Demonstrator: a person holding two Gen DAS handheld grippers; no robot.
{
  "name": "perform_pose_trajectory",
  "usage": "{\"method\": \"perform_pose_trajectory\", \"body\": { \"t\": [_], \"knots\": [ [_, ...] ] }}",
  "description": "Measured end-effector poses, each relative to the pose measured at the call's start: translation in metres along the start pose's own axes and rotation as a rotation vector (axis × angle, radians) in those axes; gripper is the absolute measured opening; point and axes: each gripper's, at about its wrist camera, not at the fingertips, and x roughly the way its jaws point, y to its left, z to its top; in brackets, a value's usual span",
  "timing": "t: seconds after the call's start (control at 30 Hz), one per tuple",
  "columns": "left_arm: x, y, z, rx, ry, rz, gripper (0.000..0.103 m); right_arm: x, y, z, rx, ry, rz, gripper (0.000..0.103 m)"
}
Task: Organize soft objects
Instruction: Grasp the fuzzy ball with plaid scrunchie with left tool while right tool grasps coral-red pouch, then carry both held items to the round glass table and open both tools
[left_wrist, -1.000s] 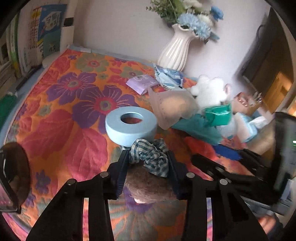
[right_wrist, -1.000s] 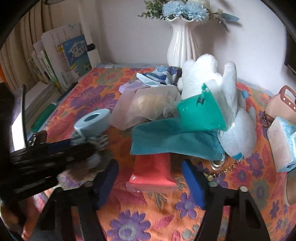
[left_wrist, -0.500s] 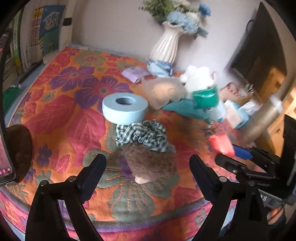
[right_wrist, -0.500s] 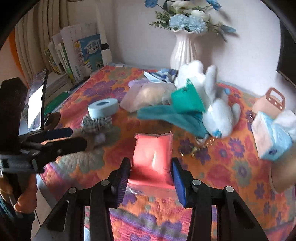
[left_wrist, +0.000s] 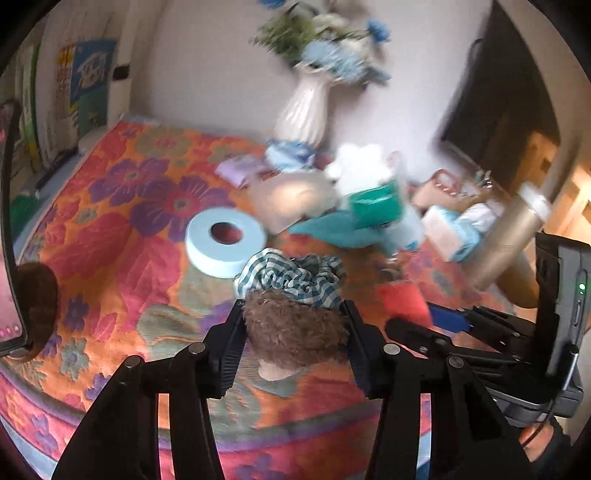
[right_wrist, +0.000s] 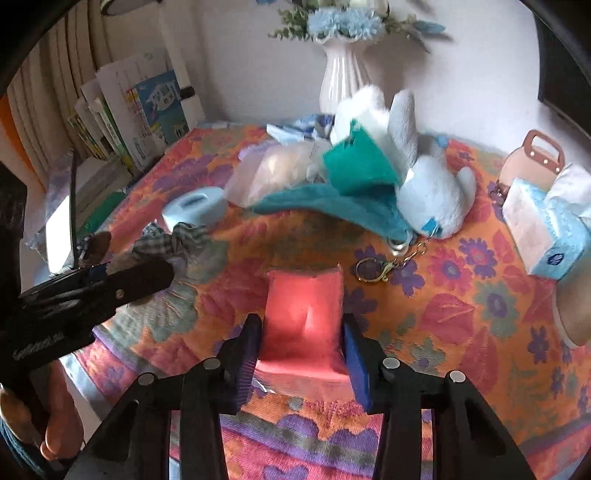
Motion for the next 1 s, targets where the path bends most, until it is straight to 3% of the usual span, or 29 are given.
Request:
{"method": "perform_pose_trajectory", "body": {
  "t": [0.2, 0.5, 0.73, 1.0],
  "knots": [
    [-0.010, -0.031, 0.004, 0.049, -0.027, -0.036, 0.047, -0.036, -0.006, 0.005, 0.017, -0.087, -0.054, 0.042],
    [-0.021, -0.084, 0.009, 0.141, -0.056, -0.109, 0.047, -0.096, -0.052, -0.001, 0.114, -0.166, -0.117, 0.042],
    [-0.022, -0.130, 0.014, 0.204, -0.043, -0.290, 0.047, -0.141, -0.099, -0.013, 0.226, -0.187, -0.153, 0.042],
    [-0.002, -0.220, 0.018, 0.344, 0.031, -0.452, 0.047, -0.198, -0.182, -0.043, 0.418, -0.221, -0.198, 0.042]
  ]
}}
